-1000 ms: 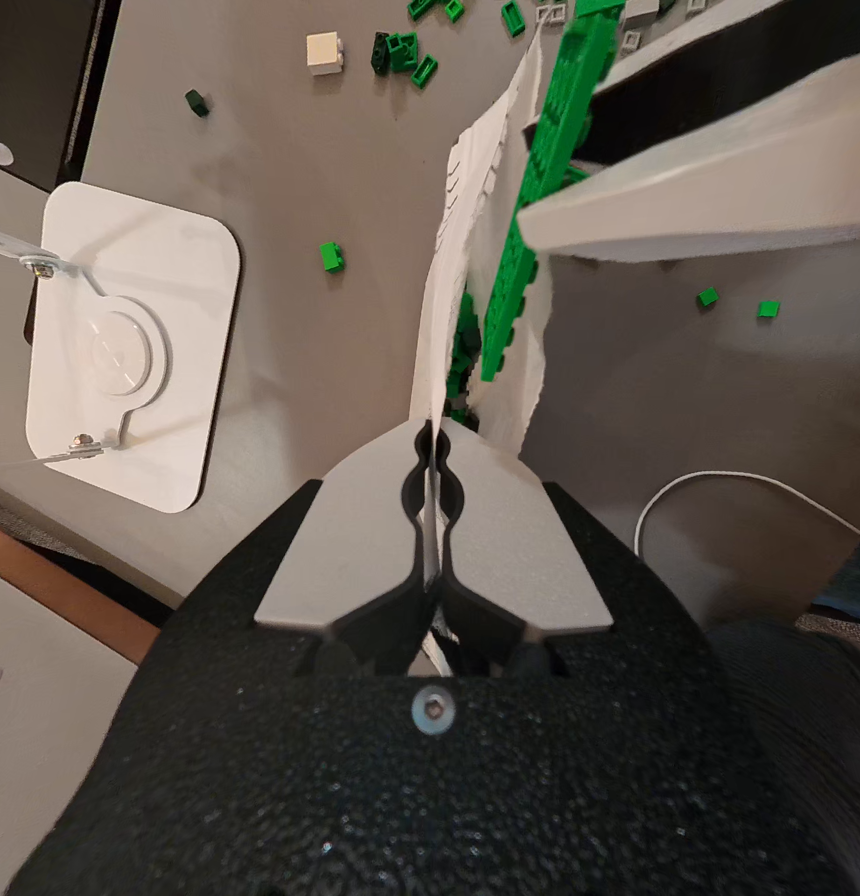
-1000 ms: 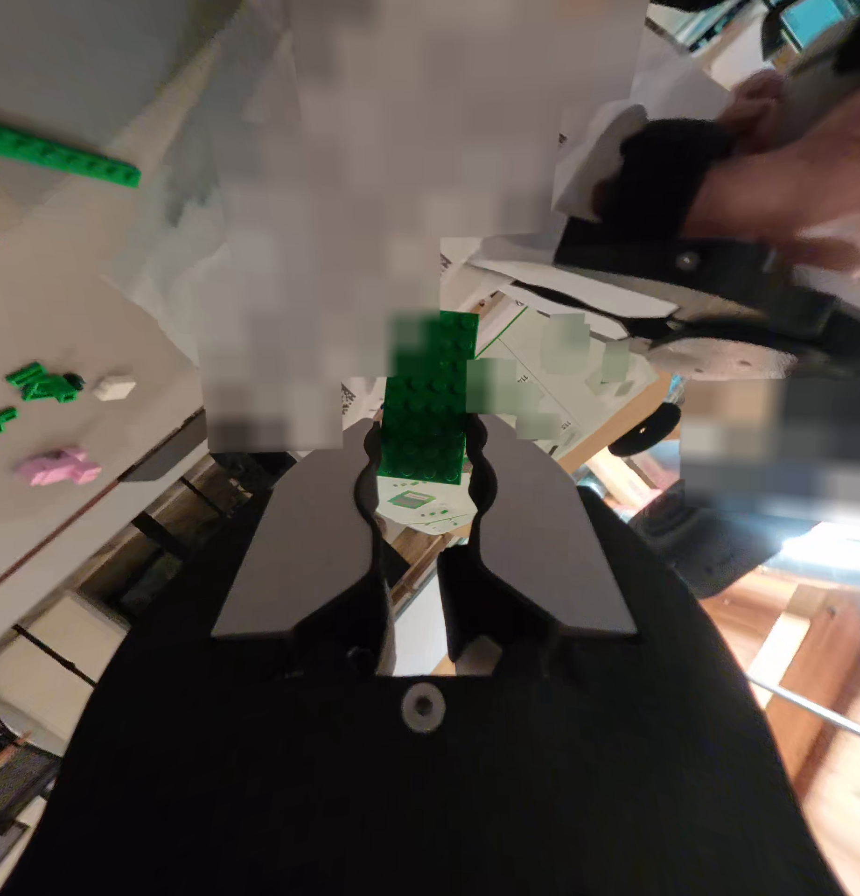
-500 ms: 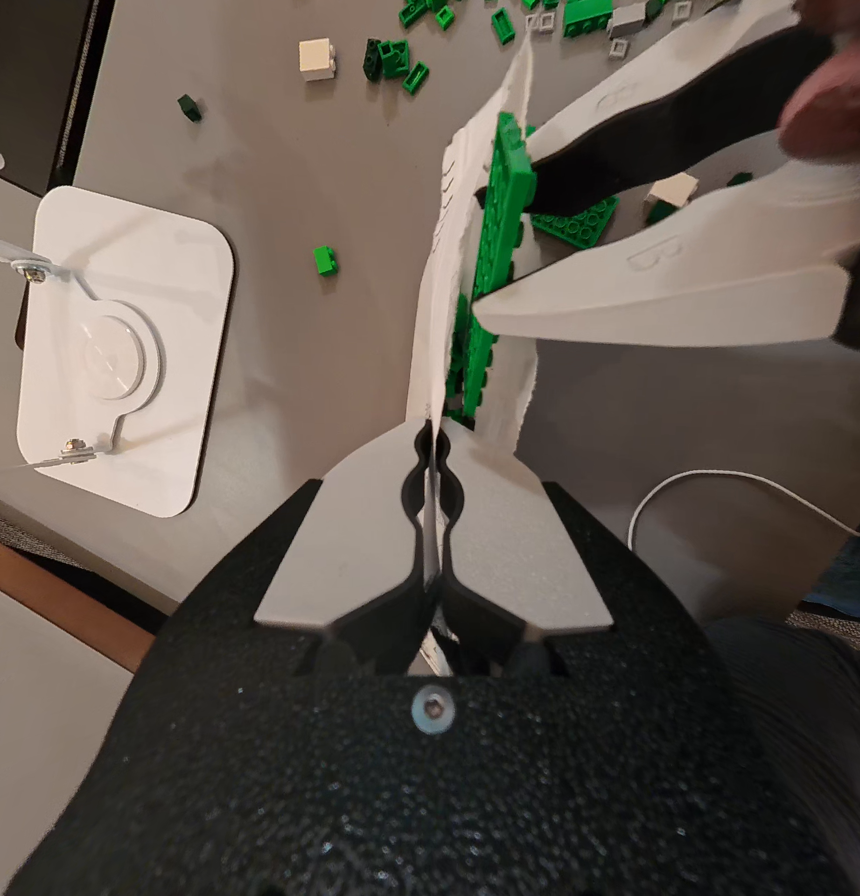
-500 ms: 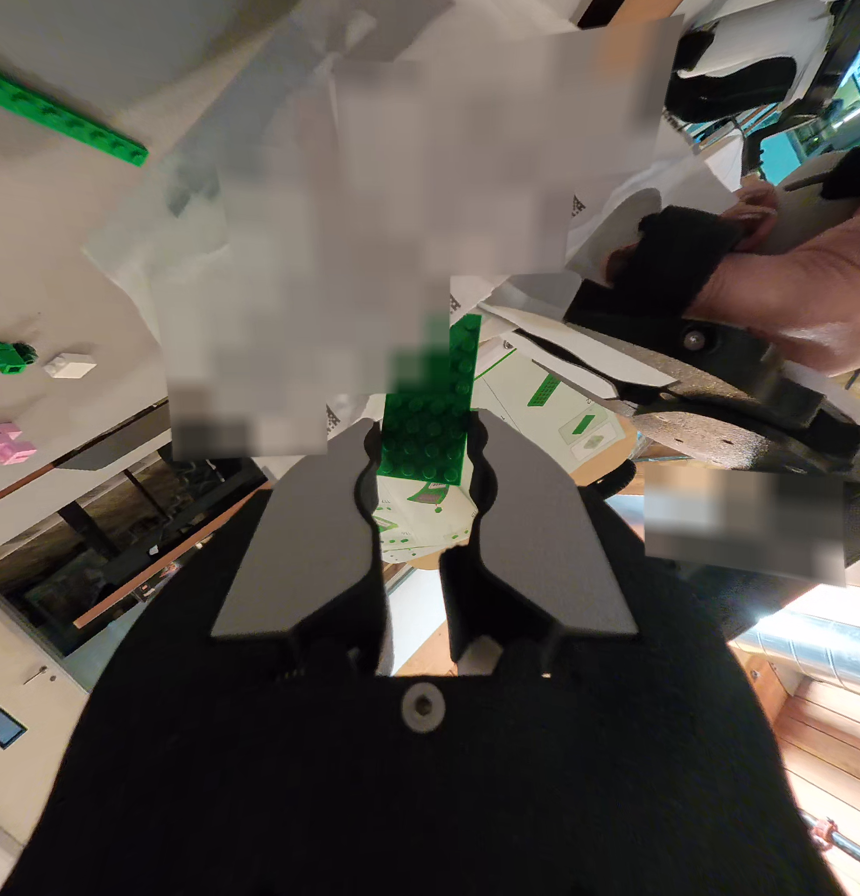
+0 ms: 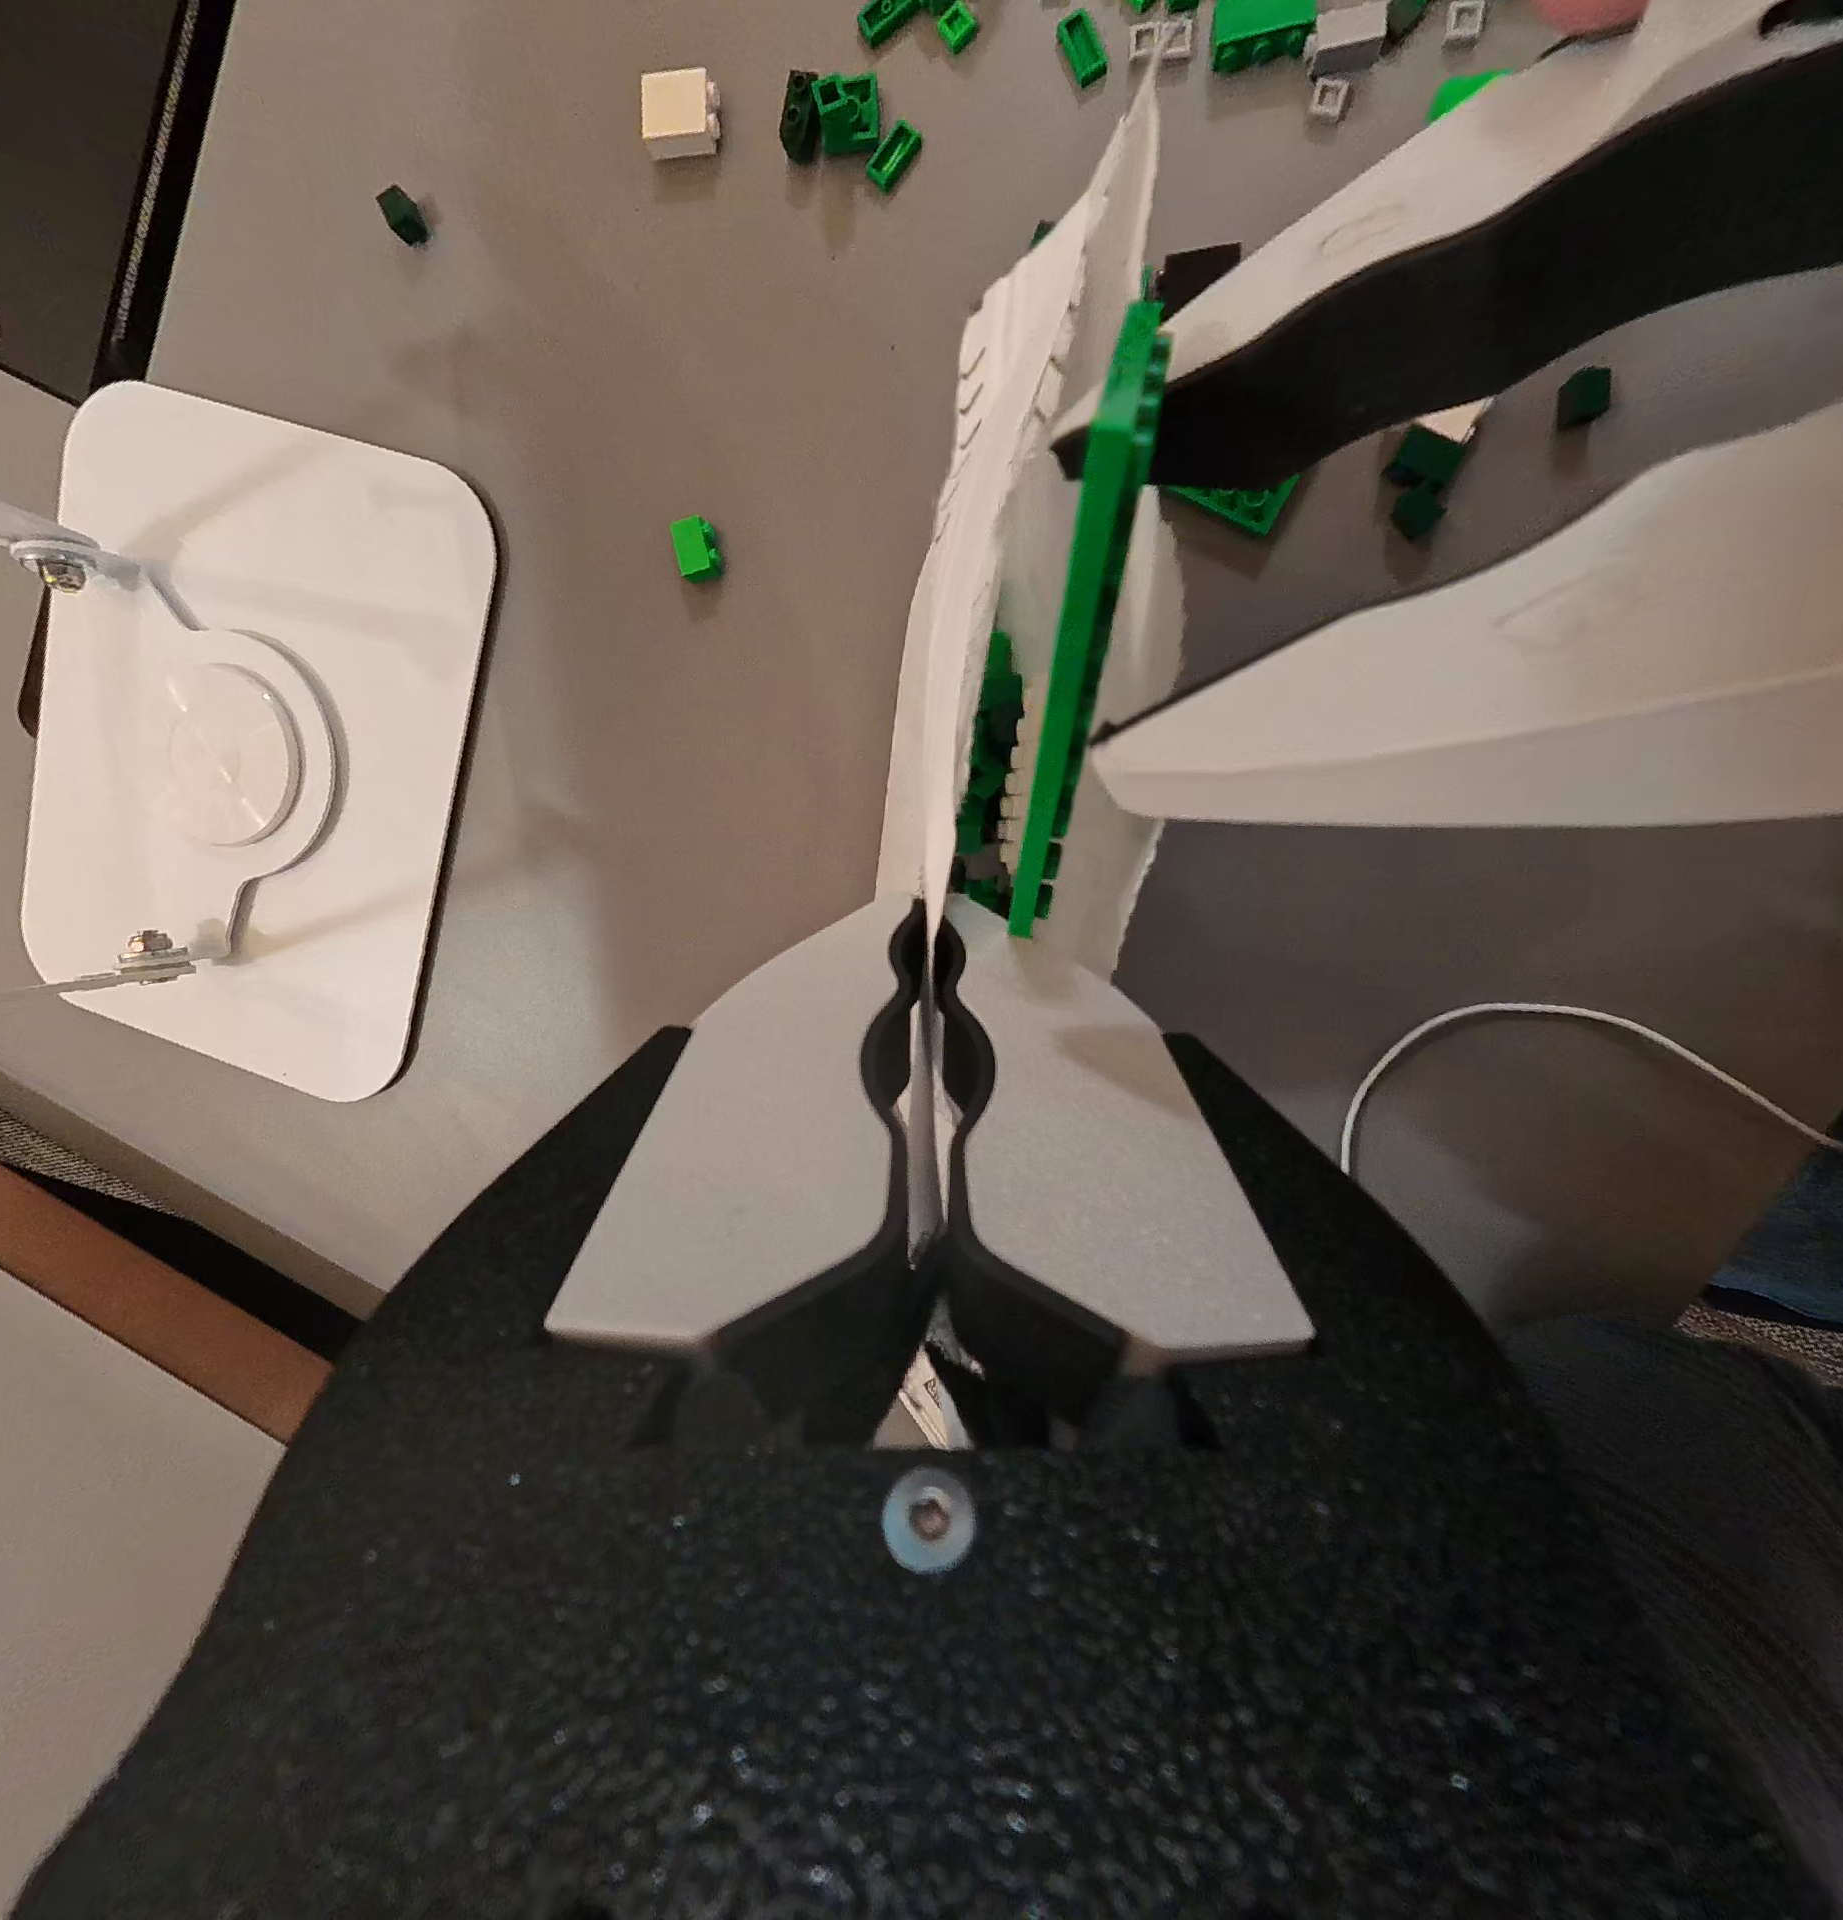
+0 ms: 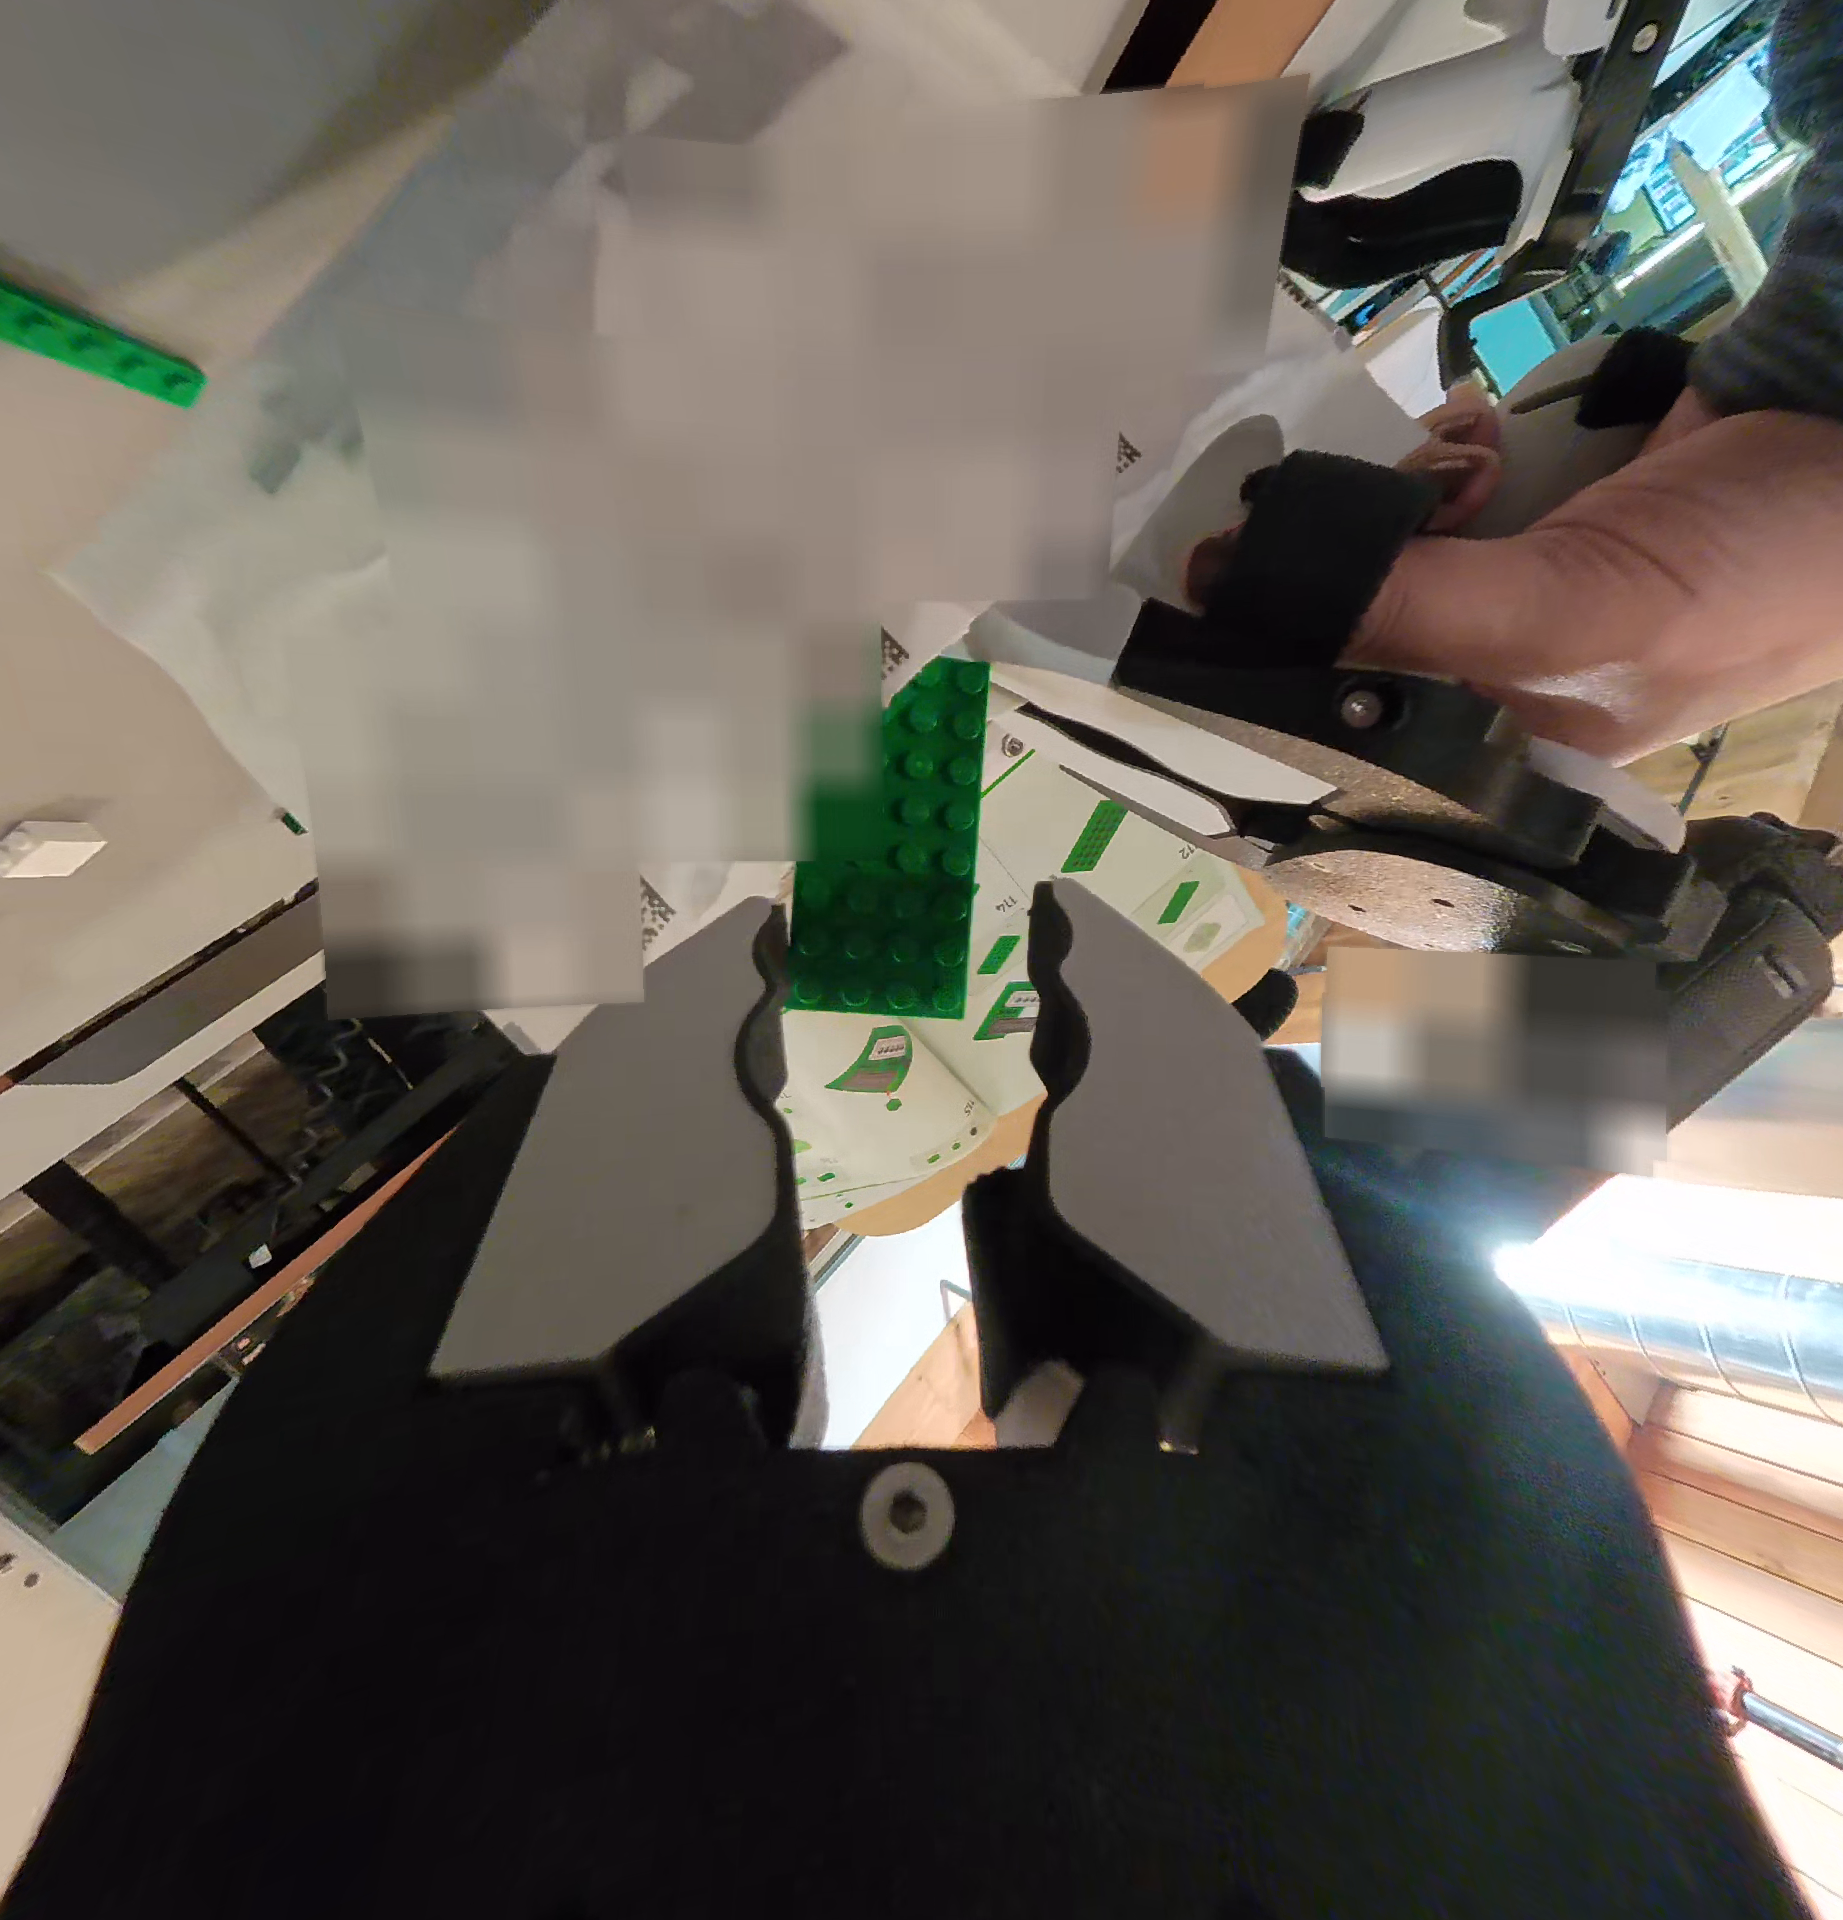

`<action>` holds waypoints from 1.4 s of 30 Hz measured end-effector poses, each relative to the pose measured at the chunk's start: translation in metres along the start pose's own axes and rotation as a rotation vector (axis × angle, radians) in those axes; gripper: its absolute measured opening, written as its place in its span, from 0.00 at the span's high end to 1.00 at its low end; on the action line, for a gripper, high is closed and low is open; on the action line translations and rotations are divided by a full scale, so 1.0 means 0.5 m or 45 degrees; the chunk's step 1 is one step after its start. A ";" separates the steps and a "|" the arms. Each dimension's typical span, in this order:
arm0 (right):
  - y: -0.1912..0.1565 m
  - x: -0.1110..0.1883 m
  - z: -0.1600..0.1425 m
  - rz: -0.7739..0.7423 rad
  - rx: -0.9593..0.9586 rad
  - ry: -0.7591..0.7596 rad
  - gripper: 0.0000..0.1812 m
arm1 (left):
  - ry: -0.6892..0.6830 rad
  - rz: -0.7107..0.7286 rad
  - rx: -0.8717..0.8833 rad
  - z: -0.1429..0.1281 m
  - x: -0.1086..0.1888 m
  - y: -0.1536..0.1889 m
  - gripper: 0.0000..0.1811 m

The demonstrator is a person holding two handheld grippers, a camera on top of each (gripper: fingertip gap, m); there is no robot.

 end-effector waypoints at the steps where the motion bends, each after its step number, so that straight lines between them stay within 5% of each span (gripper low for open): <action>1: 0.001 0.001 0.000 -0.002 0.000 0.002 0.75 | -0.001 -0.003 0.002 0.000 0.000 0.000 1.00; 15: -0.003 0.009 -0.011 0.034 0.029 -0.001 0.74 | 0.012 0.011 0.045 -0.006 0.007 -0.008 1.00; 18: 0.015 0.011 -0.044 -0.033 -0.237 -0.039 0.74 | -0.017 0.037 0.075 -0.019 0.009 -0.018 1.00; 21: 0.038 -0.003 -0.117 -0.178 -0.820 -0.101 0.73 | -0.055 0.072 0.118 -0.047 0.018 -0.030 1.00; 24: 0.038 -0.057 -0.168 -0.250 -1.373 0.003 0.69 | -0.052 0.062 0.203 -0.080 0.036 -0.032 1.00; 27: 0.040 -0.139 -0.190 -0.298 -1.613 0.085 0.69 | -0.004 0.097 0.316 -0.113 0.065 -0.041 1.00; 35: 0.098 -0.383 -0.153 -0.395 -1.736 0.196 0.73 | -0.036 0.282 0.580 -0.197 0.112 -0.075 1.00; 42: 0.135 -0.483 -0.120 -0.545 -1.776 0.212 0.76 | -0.071 0.390 0.799 -0.241 0.139 -0.087 1.00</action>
Point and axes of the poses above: each gripper's, where its closed fingertips meet, x back along the fingers, z out of its top, y = z × x across the jaws, the point moved 3 cm from there along x, back along the fingers, and after that the axes turned 4 degrees about y, right-handed, at the moved point
